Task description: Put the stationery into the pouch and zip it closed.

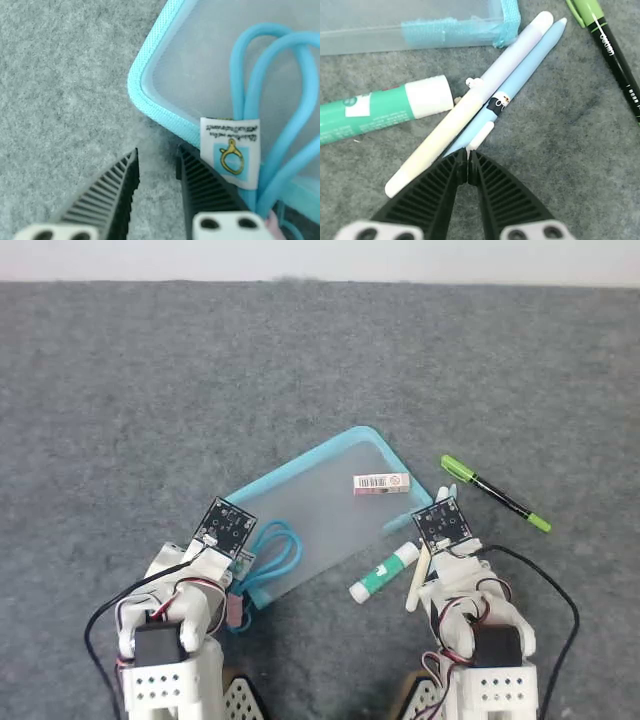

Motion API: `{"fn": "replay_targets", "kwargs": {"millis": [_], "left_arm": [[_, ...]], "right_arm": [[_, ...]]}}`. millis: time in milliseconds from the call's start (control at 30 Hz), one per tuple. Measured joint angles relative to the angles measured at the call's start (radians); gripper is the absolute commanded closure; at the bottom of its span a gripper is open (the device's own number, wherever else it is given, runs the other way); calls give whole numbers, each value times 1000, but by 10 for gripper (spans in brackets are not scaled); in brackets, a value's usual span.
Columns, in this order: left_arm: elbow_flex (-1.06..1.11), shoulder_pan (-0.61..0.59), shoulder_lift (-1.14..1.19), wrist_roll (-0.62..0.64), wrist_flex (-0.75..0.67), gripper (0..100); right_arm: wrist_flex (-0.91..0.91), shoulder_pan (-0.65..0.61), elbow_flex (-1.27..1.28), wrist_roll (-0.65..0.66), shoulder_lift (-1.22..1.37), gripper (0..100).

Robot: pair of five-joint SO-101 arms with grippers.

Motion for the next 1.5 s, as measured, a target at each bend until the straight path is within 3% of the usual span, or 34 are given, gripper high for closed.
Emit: {"fn": "replay_targets", "kwargs": {"millis": [700,867,1167,1300,1500], "left_arm": [[0,0,0,0,0,885],[0,0,0,0,0,888],[0,0,0,0,0,888],[0,0,0,0,0,888],[0,0,0,0,0,888]], "right_arm": [[-2,0,0,0,0,990],[-121,0,0,0,0,990],[-193,198,-121,68,0,988],[-175,144,-183,68,48,988],[-175,55,-348,12,367,987]]}}
